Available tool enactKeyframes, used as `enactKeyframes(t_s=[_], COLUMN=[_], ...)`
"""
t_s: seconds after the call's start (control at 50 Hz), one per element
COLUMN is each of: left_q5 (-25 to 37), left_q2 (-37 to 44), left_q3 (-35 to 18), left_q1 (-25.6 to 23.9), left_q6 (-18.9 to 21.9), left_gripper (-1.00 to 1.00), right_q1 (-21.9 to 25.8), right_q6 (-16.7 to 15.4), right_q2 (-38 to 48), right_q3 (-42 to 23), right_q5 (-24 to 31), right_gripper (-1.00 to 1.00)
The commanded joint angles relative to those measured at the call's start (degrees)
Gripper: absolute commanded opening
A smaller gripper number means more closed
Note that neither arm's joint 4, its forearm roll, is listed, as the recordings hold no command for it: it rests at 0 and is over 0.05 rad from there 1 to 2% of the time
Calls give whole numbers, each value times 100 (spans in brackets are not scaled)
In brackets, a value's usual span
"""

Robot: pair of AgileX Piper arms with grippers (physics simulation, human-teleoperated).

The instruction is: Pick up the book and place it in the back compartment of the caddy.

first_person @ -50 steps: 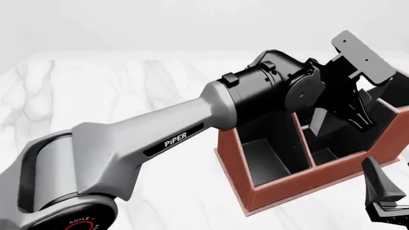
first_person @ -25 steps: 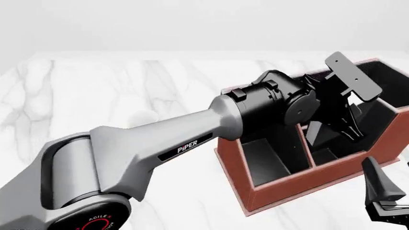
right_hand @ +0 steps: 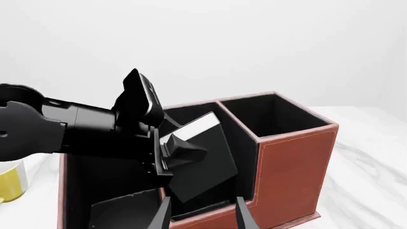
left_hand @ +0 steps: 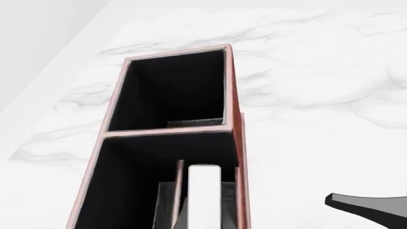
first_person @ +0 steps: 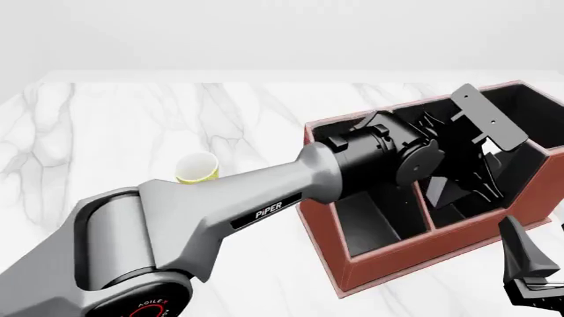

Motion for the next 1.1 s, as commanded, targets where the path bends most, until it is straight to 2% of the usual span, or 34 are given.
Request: enactKeyframes(t_s=[0.02,0.14,0.32,0.46,0.8,0.86,0.92,0.94,0.96,0.98,1.04,1.1], left_q5=[-6,14,65,-23,20,202,184,348,276,255,148,168], left_q2=[230,385,614,582,820,1077,1081,1234,1181,1171,1063,1112], left_q3=[-280,-426,-632,-581,-811,-1200,-1175,-1422,-1309,-1284,-1064,-1158], left_q1=[125,222,242,220,195,313,306,358,331,345,304,365], left_q6=[79,102,-88,-198,-186,-133,-194,-195,-175,-186,-294,-266], left_gripper=[-100,-100,-100,-100,-100,-100,-100,-100,-100,100,100,100], right_q1=[3,-1,-10,-10,-12,-12,-14,-14,-13,-14,-14,-14], right_q6=[8,11,30,41,58,60,63,57,55,53,51,47], right_q2=[6,-51,-12,-99,-194,-203,-197,-201,-208,-207,-208,-208], right_q3=[-2,5,1,5,4,4,4,4,5,4,5,5], right_q5=[-5,48,24,114,217,225,222,225,230,229,228,228], right_gripper=[100,100,100,100,100,100,100,100,100,100,100,100])
